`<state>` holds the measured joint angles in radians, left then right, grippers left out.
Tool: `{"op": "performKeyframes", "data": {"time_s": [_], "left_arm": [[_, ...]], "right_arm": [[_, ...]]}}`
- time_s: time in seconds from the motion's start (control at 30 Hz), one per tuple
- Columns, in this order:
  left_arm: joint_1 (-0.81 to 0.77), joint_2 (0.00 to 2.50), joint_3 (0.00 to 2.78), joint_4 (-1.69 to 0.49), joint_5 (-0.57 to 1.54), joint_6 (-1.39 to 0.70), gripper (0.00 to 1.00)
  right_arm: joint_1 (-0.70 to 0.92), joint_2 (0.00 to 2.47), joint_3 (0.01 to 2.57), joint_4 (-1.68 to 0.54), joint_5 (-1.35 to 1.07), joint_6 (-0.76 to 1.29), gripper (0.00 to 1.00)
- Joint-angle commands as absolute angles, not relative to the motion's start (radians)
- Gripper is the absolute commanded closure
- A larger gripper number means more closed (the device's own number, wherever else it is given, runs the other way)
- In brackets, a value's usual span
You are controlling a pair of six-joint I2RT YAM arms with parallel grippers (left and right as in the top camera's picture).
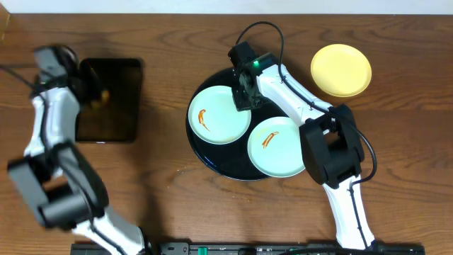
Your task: Clean dirty plates on tray and stack at the side
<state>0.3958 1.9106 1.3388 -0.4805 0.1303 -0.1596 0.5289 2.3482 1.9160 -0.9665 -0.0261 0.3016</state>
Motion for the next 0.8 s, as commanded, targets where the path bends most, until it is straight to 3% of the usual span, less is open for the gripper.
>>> {"op": "performKeyframes", "data": {"time_s": [0.0,0.37,0.77], "left_arm": [[0.396,1.850,1.362,-0.496,0.121,-0.131,0.93],[0.365,1.506,1.384,-0.477,0.306,-0.134,0.92],[0.268,1.750,1.313,-0.495,0.248,-0.104,0.92]], "right_arm": [[0.538,2.369,1.924,-0.963,-0.027,0.321,0.93],[0.538,2.370,1.924,-0.961,-0.027,0.321,0.99],[0.538,2.369,1.924,-0.967,-0.027,0.320,0.99]]}}
